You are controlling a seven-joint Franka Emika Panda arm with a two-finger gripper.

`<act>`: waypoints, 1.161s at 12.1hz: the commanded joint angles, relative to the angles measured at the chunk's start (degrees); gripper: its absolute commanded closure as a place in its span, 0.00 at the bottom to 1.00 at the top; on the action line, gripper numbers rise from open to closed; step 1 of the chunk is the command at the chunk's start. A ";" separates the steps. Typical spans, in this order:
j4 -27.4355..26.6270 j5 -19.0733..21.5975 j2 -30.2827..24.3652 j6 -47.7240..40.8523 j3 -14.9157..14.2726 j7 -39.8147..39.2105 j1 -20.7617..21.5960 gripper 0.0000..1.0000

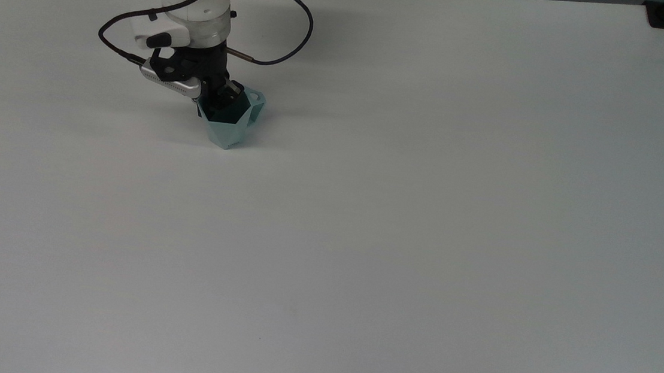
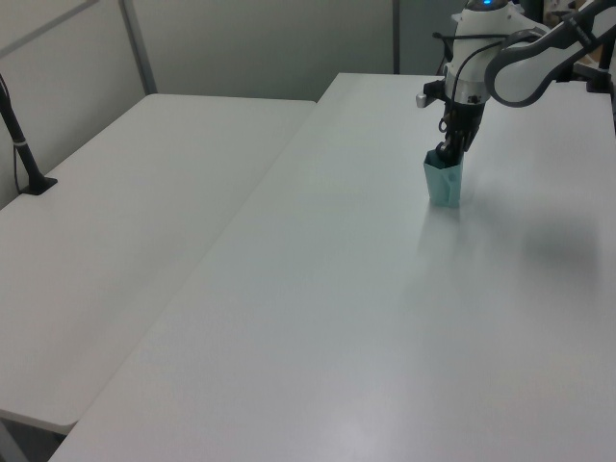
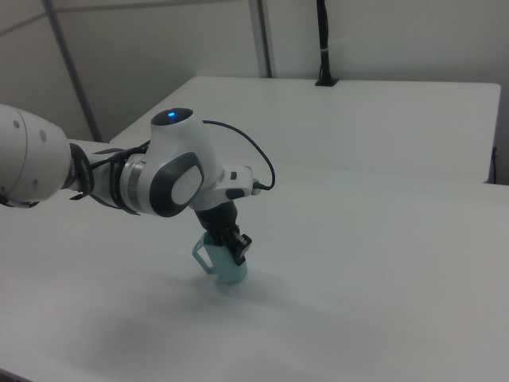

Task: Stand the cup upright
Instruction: 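Lower the upright cup onto the table, then open the gripper and raise it away from the cup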

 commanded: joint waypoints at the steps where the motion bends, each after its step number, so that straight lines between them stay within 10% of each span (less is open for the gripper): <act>1: 0.84 1.31 -0.32 -3.42 -0.26 0.08 0.69 0.35; 2: 1.80 1.31 -0.58 -5.62 -0.08 -0.01 0.87 0.07; 3: 2.68 1.31 -1.19 -7.64 0.01 -0.01 0.87 0.00; 11: 25.07 1.14 -5.95 -33.45 0.27 -6.55 0.34 0.00; 14: 30.11 1.05 -6.21 -45.09 8.06 -16.61 -7.62 0.00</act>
